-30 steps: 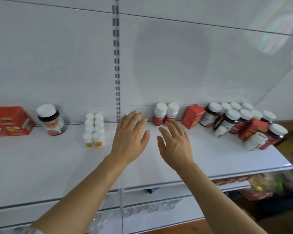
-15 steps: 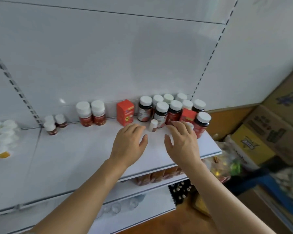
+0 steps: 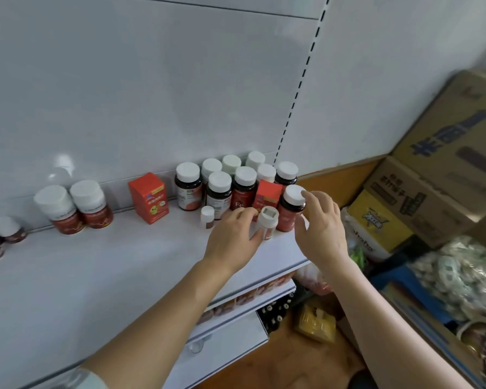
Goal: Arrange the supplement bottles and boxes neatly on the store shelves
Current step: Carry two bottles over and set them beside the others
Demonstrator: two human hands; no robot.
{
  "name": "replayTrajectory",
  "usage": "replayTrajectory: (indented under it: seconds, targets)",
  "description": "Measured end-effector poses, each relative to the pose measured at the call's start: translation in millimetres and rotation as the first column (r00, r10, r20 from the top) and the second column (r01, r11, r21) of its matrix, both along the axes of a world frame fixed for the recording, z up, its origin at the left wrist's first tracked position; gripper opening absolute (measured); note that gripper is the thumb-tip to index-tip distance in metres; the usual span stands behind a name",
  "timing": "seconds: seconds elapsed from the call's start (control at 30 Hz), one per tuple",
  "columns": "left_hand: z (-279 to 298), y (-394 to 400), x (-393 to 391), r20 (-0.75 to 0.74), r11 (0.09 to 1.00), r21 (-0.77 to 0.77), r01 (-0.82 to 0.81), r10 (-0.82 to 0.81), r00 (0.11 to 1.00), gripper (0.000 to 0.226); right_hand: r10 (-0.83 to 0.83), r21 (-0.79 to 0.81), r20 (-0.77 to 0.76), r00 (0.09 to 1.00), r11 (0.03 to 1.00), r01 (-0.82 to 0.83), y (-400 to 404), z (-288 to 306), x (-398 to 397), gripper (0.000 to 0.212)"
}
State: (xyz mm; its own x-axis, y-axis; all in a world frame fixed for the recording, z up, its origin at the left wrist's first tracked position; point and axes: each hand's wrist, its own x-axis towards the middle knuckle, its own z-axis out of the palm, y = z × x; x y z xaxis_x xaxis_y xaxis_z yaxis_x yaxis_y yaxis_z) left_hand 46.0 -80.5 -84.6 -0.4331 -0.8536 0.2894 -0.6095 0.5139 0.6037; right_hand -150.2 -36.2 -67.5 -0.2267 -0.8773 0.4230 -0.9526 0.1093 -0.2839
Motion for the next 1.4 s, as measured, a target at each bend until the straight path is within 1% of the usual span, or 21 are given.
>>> replayTrajectory:
  seconds: [0.07, 0.13, 0.27, 0.37, 0.47, 0.57, 0.63, 0.7, 0.8, 0.87, 0.9, 0.97, 1.03, 1.13, 1.23, 1.3, 1.4]
  targets:
    - [-3.6, -2.3, -10.7, 0.007, 0.999, 0.050, 0.008, -0.008, 1.000, 0.037, 0.017, 0.081, 0.073, 0.997, 0.996, -0.023, -2.8, -4.0, -8.6, 0.063]
    - [-6.9, -3.2, -19.8, 0.011, 0.995, 0.097, -0.015, 0.014, 1.000, 0.037, 0.064, 0.130, 0.142, 0.988, 0.988, -0.083, -6.9, -7.5, -15.7, 0.076]
    - [-12.7, -7.8, -37.9, 0.029, 0.986, 0.146, -0.084, 0.080, 0.996, 0.041, 0.089, 0.202, 0.350, 0.932, 0.965, -0.168, -21.6, -12.1, -30.0, 0.090]
    - [-17.9, -10.2, -49.8, 0.034, 0.973, 0.193, -0.128, 0.124, 0.992, 0.041, 0.154, 0.183, 0.388, 0.909, 0.953, -0.239, -30.1, -19.6, -40.3, 0.088]
    - [-18.8, -8.1, -54.5, 0.000, 0.953, 0.270, -0.139, 0.144, 0.990, 0.041, 0.209, 0.143, 0.397, 0.894, 0.948, -0.285, -31.9, -20.6, -51.0, 0.085]
    - [-20.3, -5.7, -51.9, -0.115, 0.916, 0.382, -0.124, 0.181, 0.977, 0.041, 0.265, 0.129, 0.451, 0.852, 0.926, -0.356, -32.4, -18.2, -63.2, 0.088]
    - [-21.3, -1.4, -48.0, -0.237, 0.881, 0.461, -0.107, 0.239, 0.942, 0.043, 0.285, 0.131, 0.508, 0.813, 0.907, -0.400, -29.7, -15.0, -68.7, 0.088]
    - [-19.3, 5.5, -44.1, -0.351, 0.840, 0.538, -0.065, 0.294, 0.889, 0.044, 0.312, 0.125, 0.555, 0.771, 0.886, -0.447, -28.0, -10.8, -70.7, 0.084]
    - [-8.6, 20.5, -41.1, -0.514, 0.794, 0.606, 0.039, 0.353, 0.782, 0.043, 0.372, 0.061, 0.599, 0.709, 0.862, -0.504, -27.8, -4.6, -67.6, 0.067]
    - [1.0, 29.7, -39.6, -0.592, 0.775, 0.626, 0.084, 0.403, 0.698, 0.039, 0.386, 0.020, 0.657, 0.648, 0.850, -0.527, -28.2, 0.1, -61.4, 0.057]
    - [5.3, 33.6, -38.3, -0.613, 0.769, 0.634, 0.088, 0.429, 0.663, 0.037, 0.387, 0.007, 0.682, 0.620, 0.845, -0.535, -28.0, 2.3, -57.4, 0.057]
    - [11.9, 40.4, -34.0, -0.639, 0.761, 0.643, 0.089, 0.469, 0.609, 0.036, 0.385, 0.003, 0.719, 0.578, 0.830, -0.558, -26.5, 6.1, -48.6, 0.062]
    - [16.3, 46.3, -27.2, -0.656, 0.756, 0.649, 0.083, 0.502, 0.564, 0.034, 0.388, 0.002, 0.754, 0.530, 0.805, -0.593, -23.4, 11.5, -36.9, 0.058]
    - [20.9, 54.2, -14.2, -0.666, 0.752, 0.656, 0.065, 0.536, 0.519, 0.033, 0.411, -0.009, 0.777, 0.477, 0.765, -0.644, -17.7, 18.1, -19.4, 0.062]
    - [25.4, 61.0, 1.4, -0.674, 0.756, 0.653, 0.055, 0.546, 0.497, 0.033, 0.408, 0.012, 0.808, 0.425, 0.710, -0.704, -12.7, 24.0, -2.9, 0.060]
    - [27.9, 65.6, 14.5, -0.682, 0.760, 0.648, 0.055, 0.547, 0.486, 0.032, 0.406, 0.033, 0.825, 0.394, 0.660, -0.751, -9.1, 26.9, 6.2, 0.071]
    - [30.6, 75.2, 39.7, -0.693, 0.764, 0.642, 0.057, 0.547, 0.470, 0.032, 0.422, 0.073, 0.811, 0.405, 0.615, -0.785, -2.6, 30.4, 24.6, 0.086]
